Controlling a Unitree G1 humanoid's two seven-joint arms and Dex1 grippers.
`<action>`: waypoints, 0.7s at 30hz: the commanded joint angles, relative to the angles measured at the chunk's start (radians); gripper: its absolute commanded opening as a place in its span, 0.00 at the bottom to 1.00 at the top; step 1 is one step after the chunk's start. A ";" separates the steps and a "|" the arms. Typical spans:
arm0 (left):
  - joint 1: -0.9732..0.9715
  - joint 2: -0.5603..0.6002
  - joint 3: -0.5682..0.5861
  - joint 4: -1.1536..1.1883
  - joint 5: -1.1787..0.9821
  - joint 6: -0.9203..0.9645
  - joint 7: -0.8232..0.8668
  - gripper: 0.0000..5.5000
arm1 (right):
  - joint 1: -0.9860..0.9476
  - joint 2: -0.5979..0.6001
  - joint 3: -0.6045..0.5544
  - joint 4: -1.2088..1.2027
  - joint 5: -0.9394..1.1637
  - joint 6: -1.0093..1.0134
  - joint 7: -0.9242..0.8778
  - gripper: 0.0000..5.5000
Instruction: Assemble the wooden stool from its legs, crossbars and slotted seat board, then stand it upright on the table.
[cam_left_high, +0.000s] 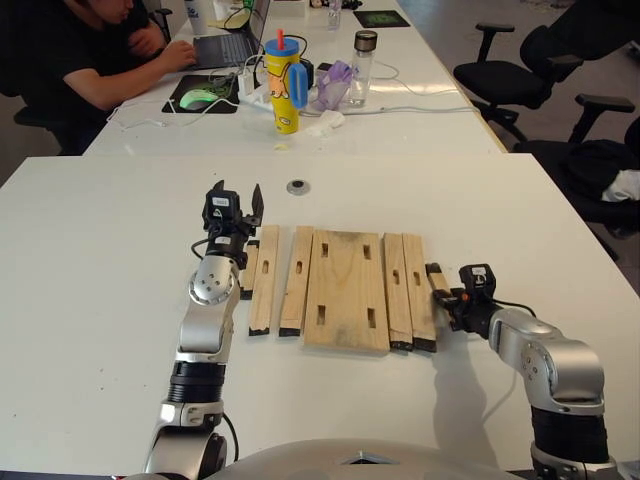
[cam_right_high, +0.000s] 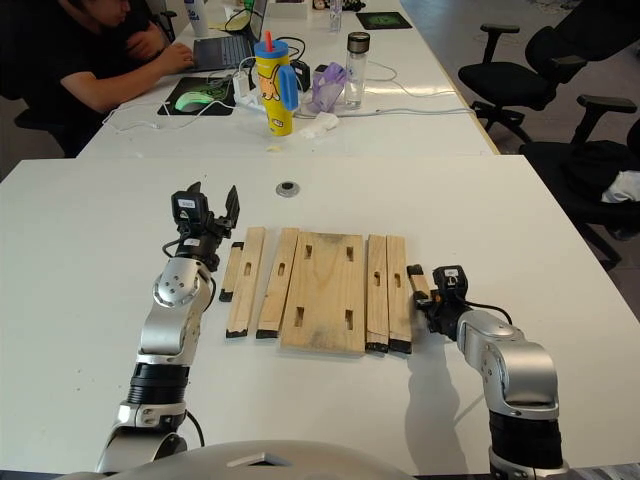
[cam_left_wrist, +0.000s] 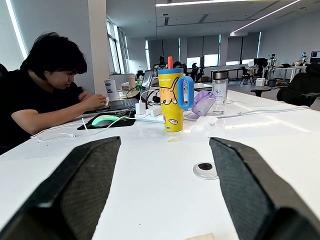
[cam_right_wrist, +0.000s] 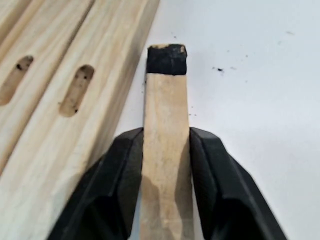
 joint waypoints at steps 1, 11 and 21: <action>-0.021 0.007 -0.002 0.012 0.001 0.014 -0.009 0.60 | 0.009 0.013 0.037 0.175 -0.070 -0.102 -0.020 0.24; -0.085 -0.035 0.093 0.058 -0.219 0.093 -0.090 0.60 | -0.208 0.118 0.046 0.284 -0.113 -0.607 -0.014 0.24; -0.178 -0.020 0.098 -0.053 -0.618 0.404 -0.346 0.60 | -0.262 0.133 0.177 0.193 -0.086 -0.784 0.200 0.24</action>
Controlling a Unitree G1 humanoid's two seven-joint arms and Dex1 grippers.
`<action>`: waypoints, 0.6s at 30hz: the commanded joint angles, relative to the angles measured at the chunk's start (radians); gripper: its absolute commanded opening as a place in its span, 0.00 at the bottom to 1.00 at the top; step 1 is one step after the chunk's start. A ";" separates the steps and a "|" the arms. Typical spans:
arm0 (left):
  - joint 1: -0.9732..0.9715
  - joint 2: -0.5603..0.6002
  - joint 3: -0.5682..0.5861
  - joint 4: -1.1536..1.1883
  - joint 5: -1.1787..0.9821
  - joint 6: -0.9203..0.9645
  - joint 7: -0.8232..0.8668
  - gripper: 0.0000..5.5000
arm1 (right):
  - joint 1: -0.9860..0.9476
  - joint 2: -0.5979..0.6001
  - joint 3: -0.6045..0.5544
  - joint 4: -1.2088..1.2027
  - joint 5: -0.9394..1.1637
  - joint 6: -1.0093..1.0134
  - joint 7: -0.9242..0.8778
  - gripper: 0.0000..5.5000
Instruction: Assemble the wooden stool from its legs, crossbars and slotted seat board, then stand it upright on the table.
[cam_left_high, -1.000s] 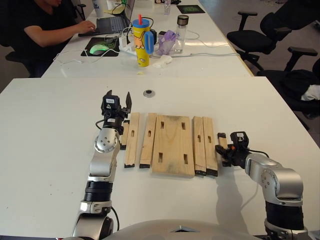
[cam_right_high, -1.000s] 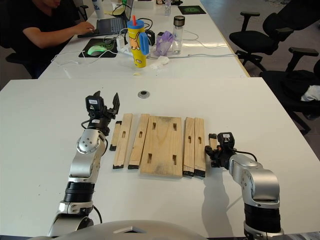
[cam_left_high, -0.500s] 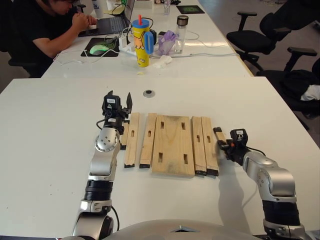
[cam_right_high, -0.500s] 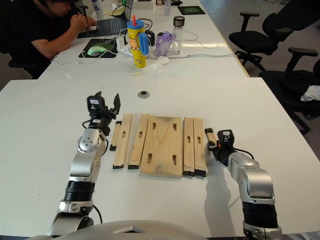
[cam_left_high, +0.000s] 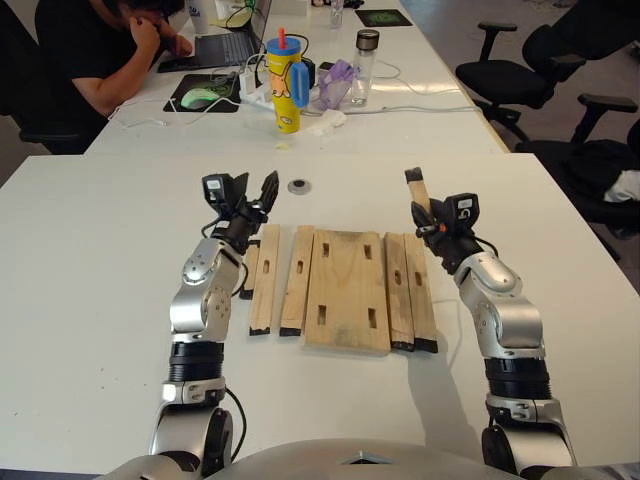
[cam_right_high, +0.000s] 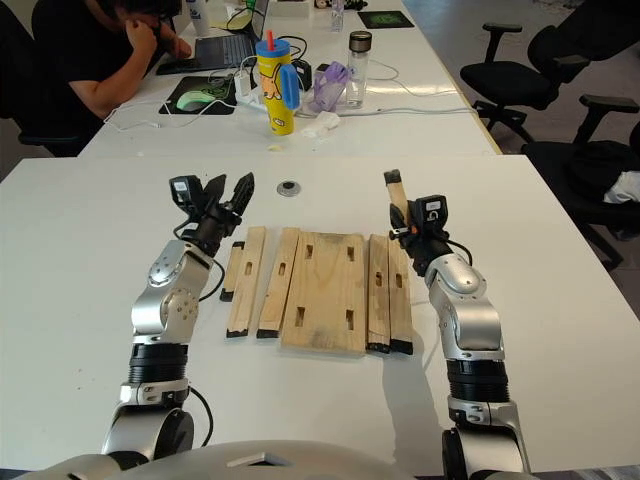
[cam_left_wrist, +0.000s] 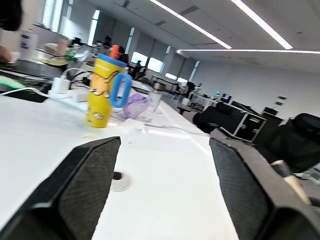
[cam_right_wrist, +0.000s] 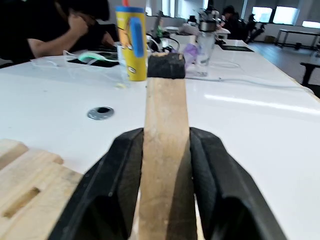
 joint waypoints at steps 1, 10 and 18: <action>-0.034 -0.006 -0.002 -0.052 -0.149 0.174 -0.038 0.60 | 0.007 0.004 0.080 -0.059 -0.007 -0.087 0.087 0.24; -0.031 -0.086 0.080 -0.078 -0.464 0.378 0.010 0.60 | 0.056 0.018 0.146 -0.125 0.002 -0.212 0.171 0.24; -0.031 -0.049 0.045 -0.092 -0.476 0.414 -0.010 0.60 | 0.063 0.023 0.158 -0.142 0.028 -0.212 0.205 0.24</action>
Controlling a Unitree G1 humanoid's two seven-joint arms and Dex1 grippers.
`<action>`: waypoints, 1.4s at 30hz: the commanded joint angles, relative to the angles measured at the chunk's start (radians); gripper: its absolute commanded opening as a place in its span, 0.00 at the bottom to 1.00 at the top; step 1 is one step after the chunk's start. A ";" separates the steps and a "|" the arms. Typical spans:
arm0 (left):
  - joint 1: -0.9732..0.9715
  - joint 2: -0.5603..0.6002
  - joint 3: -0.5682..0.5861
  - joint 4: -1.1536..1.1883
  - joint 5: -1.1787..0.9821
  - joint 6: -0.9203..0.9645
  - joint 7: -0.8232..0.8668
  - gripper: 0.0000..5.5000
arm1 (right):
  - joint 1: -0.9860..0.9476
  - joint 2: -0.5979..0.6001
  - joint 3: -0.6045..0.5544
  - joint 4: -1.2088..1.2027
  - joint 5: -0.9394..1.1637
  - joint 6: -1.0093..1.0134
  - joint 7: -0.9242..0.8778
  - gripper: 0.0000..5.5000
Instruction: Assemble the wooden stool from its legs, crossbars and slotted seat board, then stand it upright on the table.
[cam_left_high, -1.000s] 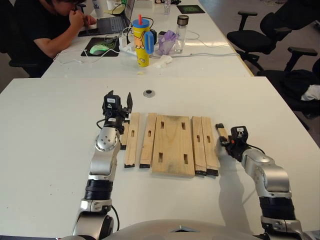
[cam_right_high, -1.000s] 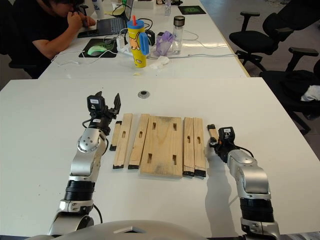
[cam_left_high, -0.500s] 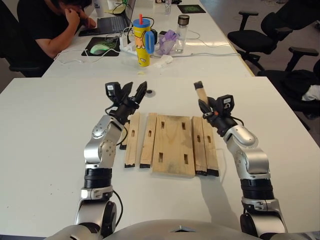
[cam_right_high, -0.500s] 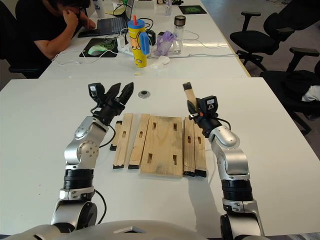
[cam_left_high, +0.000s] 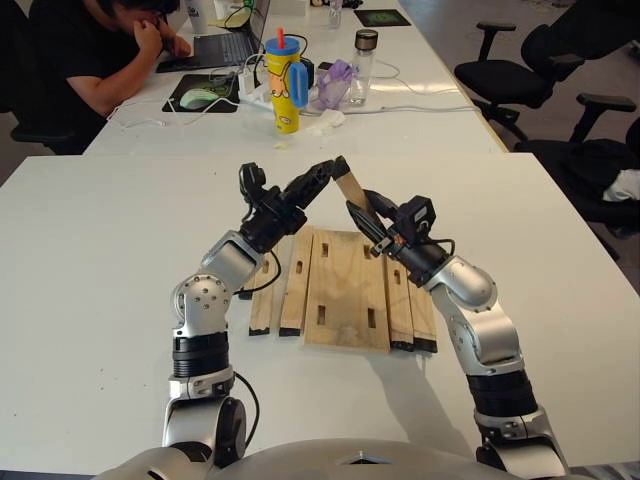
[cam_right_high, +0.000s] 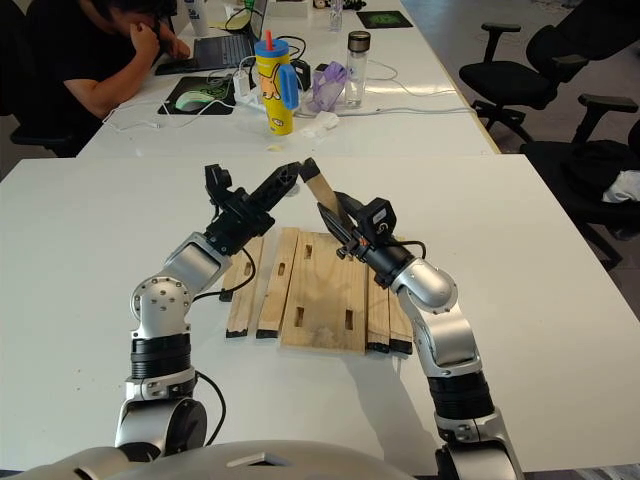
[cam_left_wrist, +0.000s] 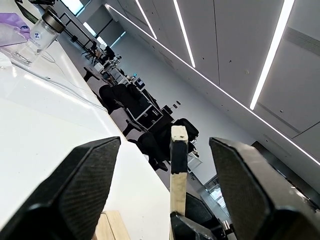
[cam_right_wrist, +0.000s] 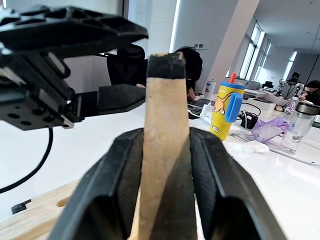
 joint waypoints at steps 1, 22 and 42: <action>-0.009 0.017 -0.026 -0.018 -0.007 0.027 -0.013 0.60 | 0.003 0.003 0.012 -0.014 0.017 0.002 0.020 0.24; -0.001 0.026 -0.030 0.002 0.004 0.028 -0.012 0.11 | 0.007 -0.012 0.003 -0.010 0.015 -0.005 0.052 0.24; 0.226 0.033 0.098 -0.236 -0.027 -0.036 0.166 0.08 | 0.105 -0.138 -0.047 0.081 -0.087 -0.137 0.103 0.30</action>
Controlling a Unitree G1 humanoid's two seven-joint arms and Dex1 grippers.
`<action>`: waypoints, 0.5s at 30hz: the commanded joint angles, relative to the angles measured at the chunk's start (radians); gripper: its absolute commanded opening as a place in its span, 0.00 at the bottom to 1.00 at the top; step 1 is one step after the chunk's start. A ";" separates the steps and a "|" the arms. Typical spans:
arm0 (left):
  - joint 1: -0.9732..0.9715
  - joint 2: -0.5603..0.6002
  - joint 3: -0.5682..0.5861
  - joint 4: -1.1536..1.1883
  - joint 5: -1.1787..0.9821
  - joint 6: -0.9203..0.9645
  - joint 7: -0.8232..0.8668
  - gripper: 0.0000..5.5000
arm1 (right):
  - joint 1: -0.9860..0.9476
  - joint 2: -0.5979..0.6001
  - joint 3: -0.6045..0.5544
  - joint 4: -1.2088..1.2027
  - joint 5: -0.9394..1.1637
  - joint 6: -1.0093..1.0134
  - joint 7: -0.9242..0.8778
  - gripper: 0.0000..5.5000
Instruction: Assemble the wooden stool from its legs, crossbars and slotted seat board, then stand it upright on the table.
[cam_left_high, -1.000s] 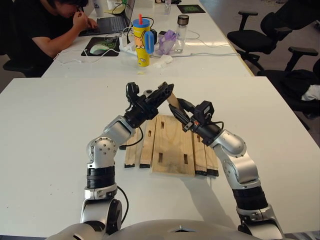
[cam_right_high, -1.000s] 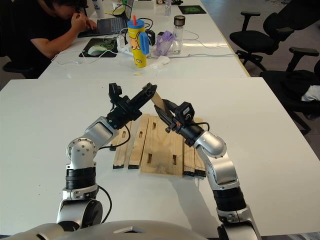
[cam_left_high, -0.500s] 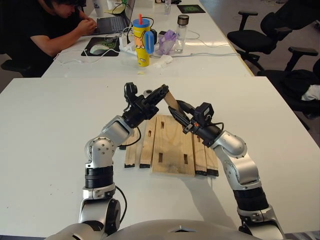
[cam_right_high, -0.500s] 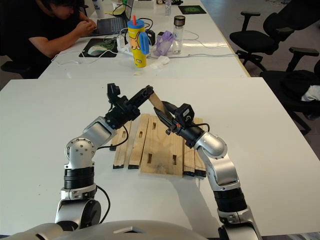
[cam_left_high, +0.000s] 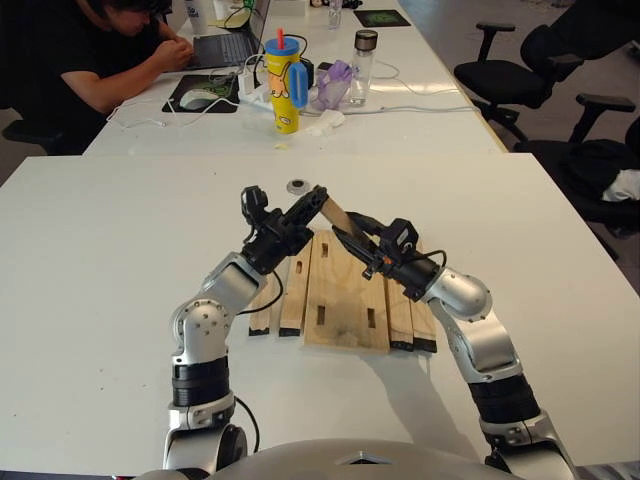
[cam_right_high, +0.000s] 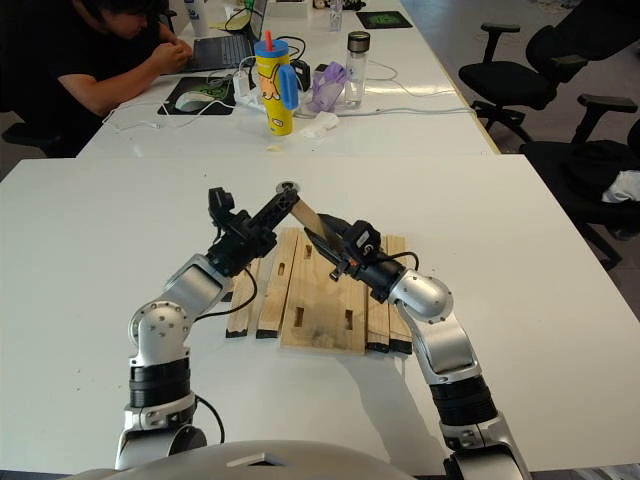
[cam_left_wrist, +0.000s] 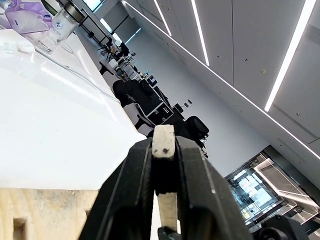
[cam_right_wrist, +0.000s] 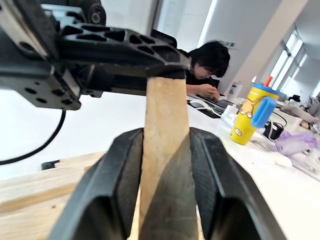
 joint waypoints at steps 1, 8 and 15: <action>-0.008 0.072 0.108 -0.019 0.001 -0.050 0.051 0.08 | 0.057 -0.075 -0.091 0.014 0.003 0.016 -0.015 0.33; -0.092 0.098 0.071 -0.023 -0.014 -0.053 0.063 0.08 | 0.051 -0.061 -0.051 -0.011 0.025 0.046 0.003 0.54; 0.034 0.096 0.129 -0.165 0.016 -0.091 0.234 0.08 | 0.035 -0.026 -0.191 0.037 0.051 0.114 -0.144 0.57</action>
